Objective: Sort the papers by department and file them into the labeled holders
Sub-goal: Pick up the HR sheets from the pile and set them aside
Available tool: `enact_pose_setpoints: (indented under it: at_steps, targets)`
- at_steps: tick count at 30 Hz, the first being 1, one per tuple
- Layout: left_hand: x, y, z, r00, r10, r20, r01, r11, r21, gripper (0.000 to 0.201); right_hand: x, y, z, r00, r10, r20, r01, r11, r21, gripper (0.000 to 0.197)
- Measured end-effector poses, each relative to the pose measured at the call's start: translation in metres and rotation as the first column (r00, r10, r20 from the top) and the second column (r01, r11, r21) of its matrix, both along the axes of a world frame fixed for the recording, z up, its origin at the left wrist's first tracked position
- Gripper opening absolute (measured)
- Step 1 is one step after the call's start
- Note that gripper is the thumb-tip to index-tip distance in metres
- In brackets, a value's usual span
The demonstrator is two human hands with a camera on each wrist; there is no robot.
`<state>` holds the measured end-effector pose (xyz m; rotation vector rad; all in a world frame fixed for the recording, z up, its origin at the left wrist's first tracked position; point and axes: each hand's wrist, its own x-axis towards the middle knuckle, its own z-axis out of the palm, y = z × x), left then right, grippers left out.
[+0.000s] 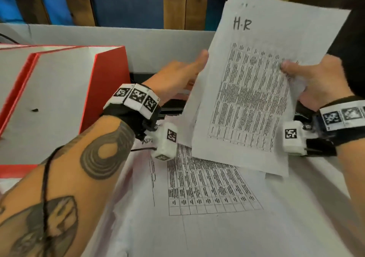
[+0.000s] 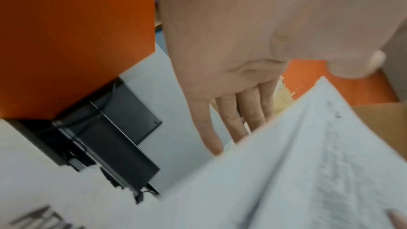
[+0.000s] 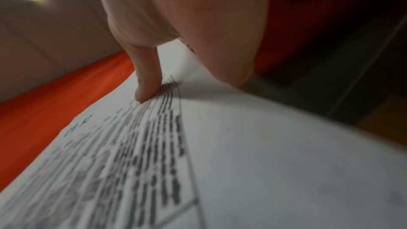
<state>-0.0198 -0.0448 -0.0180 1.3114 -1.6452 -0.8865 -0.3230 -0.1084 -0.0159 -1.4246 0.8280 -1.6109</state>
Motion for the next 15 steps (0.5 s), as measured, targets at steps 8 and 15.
enact_pose_setpoints:
  at_steps: [8, 15]
  targets:
    - [-0.018, -0.001, 0.013, 0.89, 0.208, -0.406, -0.354, 0.876, -0.328, 0.007, 0.036, 0.024, 0.026, 0.992, 0.123, 0.021, -0.121, 0.99, -0.066, 0.042]
    - [-0.007, 0.014, 0.022, 0.86, 0.027, -0.51, -0.232, 0.91, -0.344, 0.032, 0.064, 0.038, 0.027, 0.981, 0.174, -0.084, -0.178, 0.983, -0.045, 0.032]
